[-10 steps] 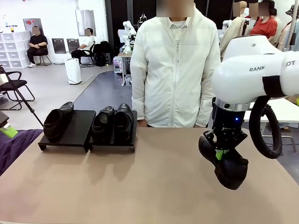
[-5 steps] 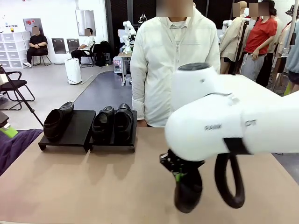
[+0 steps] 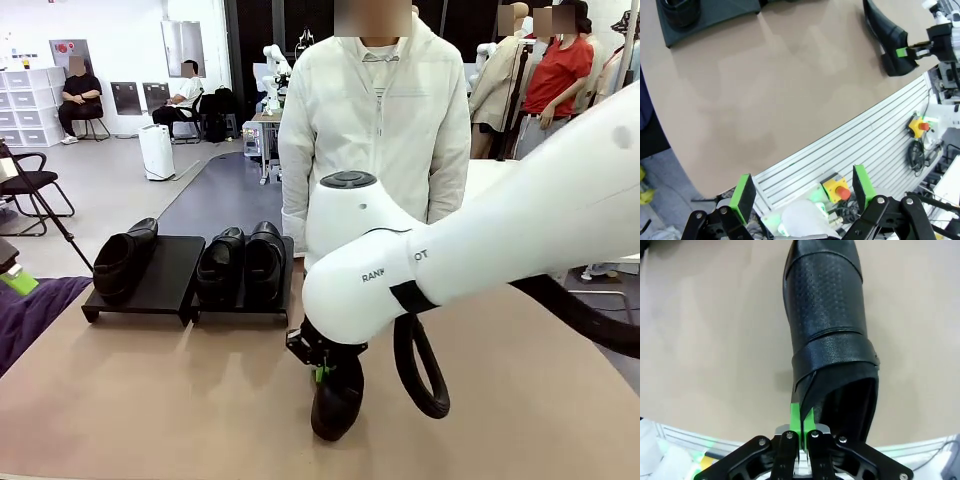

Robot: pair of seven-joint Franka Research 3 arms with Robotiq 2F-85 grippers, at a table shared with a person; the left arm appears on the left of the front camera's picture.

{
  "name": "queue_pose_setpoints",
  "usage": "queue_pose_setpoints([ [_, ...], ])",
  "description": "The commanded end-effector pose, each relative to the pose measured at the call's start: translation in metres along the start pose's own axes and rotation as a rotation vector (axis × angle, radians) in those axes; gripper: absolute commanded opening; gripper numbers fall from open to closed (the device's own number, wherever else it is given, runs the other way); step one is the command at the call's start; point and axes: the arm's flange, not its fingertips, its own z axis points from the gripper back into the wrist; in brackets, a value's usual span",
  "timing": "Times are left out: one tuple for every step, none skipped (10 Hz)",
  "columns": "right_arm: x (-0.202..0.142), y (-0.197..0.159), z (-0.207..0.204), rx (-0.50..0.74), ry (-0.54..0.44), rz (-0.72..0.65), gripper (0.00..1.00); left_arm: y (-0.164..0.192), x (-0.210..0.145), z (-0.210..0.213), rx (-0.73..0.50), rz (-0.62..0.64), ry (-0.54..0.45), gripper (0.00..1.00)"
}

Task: Organize the shoes by placing them on the stand.
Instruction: Pick up one Shoe and place it in the middle of the table.

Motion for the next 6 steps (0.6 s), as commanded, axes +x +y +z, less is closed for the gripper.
queue_pose_setpoints([
  [0.0119,0.015,-0.0054,-0.037,-0.008,0.061,0.0,0.0012,-0.0017,0.0013,0.002,0.0,0.006,1.0],
  [0.0118,0.0153,-0.0079,-0.035,-0.003,0.068,0.0,0.0012,-0.0017,0.0013,0.002,0.0,0.006,1.0],
  [0.0122,0.0144,-0.0084,-0.028,0.009,0.066,0.21,0.0012,-0.0017,0.0013,0.002,0.0,0.006,1.0],
  [0.0115,0.013,-0.0073,-0.025,0.014,0.064,0.58,0.0012,-0.0017,0.0013,0.002,0.0,0.006,1.0],
  [0.0112,0.0112,-0.0055,-0.028,0.013,0.058,1.0,0.0012,-0.0017,0.0013,0.002,0.0,0.006,1.0],
  [0.01,0.0089,-0.0033,-0.027,0.01,0.056,1.0,0.0012,-0.0017,0.0013,0.002,0.0,0.006,1.0],
])
